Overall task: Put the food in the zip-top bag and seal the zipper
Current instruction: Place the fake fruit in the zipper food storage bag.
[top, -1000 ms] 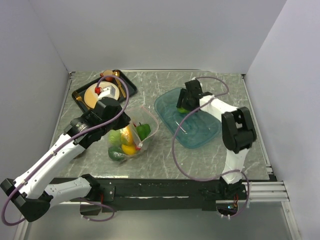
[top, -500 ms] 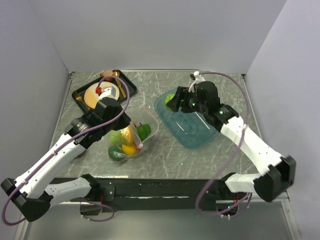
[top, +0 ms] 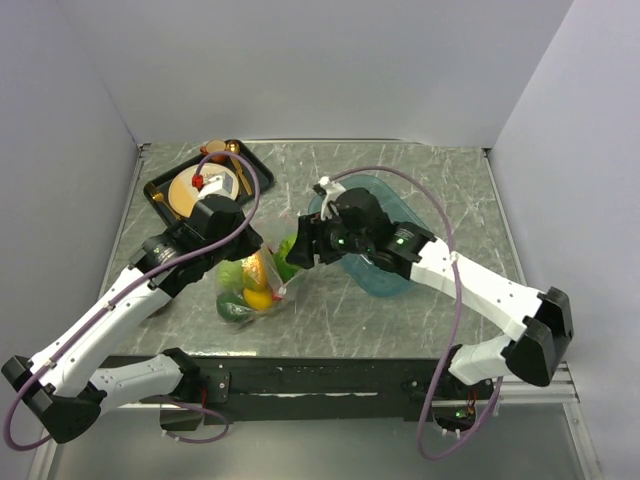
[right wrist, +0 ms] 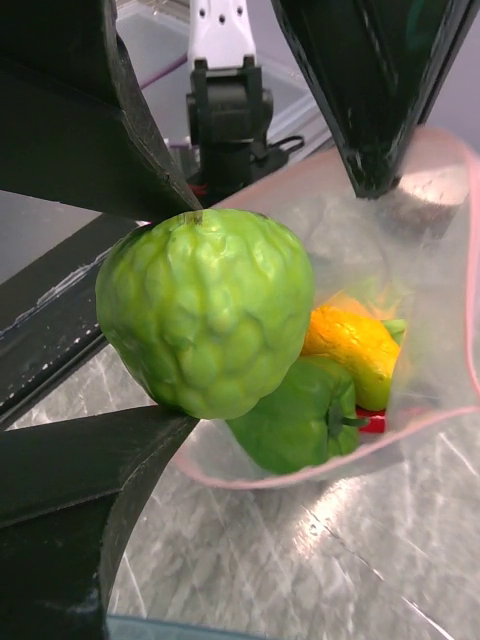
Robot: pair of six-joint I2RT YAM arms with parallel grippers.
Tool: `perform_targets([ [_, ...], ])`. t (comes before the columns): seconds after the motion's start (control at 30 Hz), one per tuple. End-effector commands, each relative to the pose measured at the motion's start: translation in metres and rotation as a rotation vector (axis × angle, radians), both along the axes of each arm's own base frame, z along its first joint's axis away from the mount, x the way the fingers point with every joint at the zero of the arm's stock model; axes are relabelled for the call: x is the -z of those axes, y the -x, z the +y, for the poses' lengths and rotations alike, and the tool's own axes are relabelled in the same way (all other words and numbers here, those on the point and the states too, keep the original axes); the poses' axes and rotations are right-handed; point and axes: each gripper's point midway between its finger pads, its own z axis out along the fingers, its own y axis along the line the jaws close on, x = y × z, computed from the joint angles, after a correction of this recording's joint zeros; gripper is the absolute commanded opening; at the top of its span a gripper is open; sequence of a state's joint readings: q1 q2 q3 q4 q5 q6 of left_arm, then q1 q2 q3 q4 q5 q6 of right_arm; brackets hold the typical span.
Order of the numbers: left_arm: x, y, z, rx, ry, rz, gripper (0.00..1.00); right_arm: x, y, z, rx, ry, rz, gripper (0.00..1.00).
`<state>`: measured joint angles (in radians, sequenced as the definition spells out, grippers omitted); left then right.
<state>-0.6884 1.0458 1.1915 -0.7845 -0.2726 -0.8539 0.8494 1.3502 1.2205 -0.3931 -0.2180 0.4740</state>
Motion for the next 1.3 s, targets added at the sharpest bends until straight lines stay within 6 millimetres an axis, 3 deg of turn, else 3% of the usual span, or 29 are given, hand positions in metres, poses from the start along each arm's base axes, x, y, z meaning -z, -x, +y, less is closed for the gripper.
perform_targets([
  [0.0, -0.025, 0.000, 0.000, 0.000, 0.049, -0.056, 0.06, -0.030, -0.006, 0.019, -0.004, -0.035, -0.068, 0.36],
  [0.23, -0.028, 0.001, 0.001, -0.001, 0.057, -0.061, 0.06, -0.016, -0.021, 0.028, 0.051, 0.034, -0.060, 0.43],
  [0.4, -0.032, 0.002, 0.003, -0.003, 0.057, -0.071, 0.06, -0.002, -0.041, 0.021, 0.140, 0.156, -0.055, 0.46],
  [0.57, -0.036, 0.004, 0.006, -0.006, 0.060, -0.085, 0.07, -0.006, -0.035, 0.032, 0.075, 0.118, -0.052, 0.52],
  [0.7, -0.036, 0.005, 0.007, -0.012, 0.064, -0.087, 0.08, -0.016, -0.024, 0.047, -0.025, 0.051, -0.058, 0.65],
  [0.77, -0.036, 0.005, 0.008, -0.014, 0.062, -0.087, 0.08, -0.020, -0.019, 0.051, -0.061, 0.037, -0.074, 0.80],
  [0.87, -0.038, 0.005, 0.009, -0.015, 0.063, -0.092, 0.11, -0.026, -0.019, 0.053, -0.078, 0.012, -0.113, 0.93],
  [0.97, -0.042, 0.005, 0.010, -0.020, 0.064, -0.100, 0.13, -0.031, -0.022, 0.050, -0.065, 0.021, -0.137, 0.97],
  [1.03, -0.041, 0.005, 0.011, -0.022, 0.062, -0.100, 0.14, -0.036, -0.024, 0.045, -0.043, 0.018, -0.154, 0.98],
  [1.17, -0.039, 0.005, 0.011, -0.024, 0.065, -0.099, 0.14, -0.048, -0.048, 0.004, 0.206, 0.048, -0.216, 0.98],
  [1.23, -0.037, 0.005, 0.011, -0.024, 0.060, -0.095, 0.14, -0.052, -0.061, -0.034, 0.373, 0.049, -0.242, 0.98],
  [1.27, -0.036, 0.005, 0.011, -0.023, 0.057, -0.093, 0.14, -0.066, -0.060, -0.052, 0.425, 0.010, -0.263, 1.00],
])
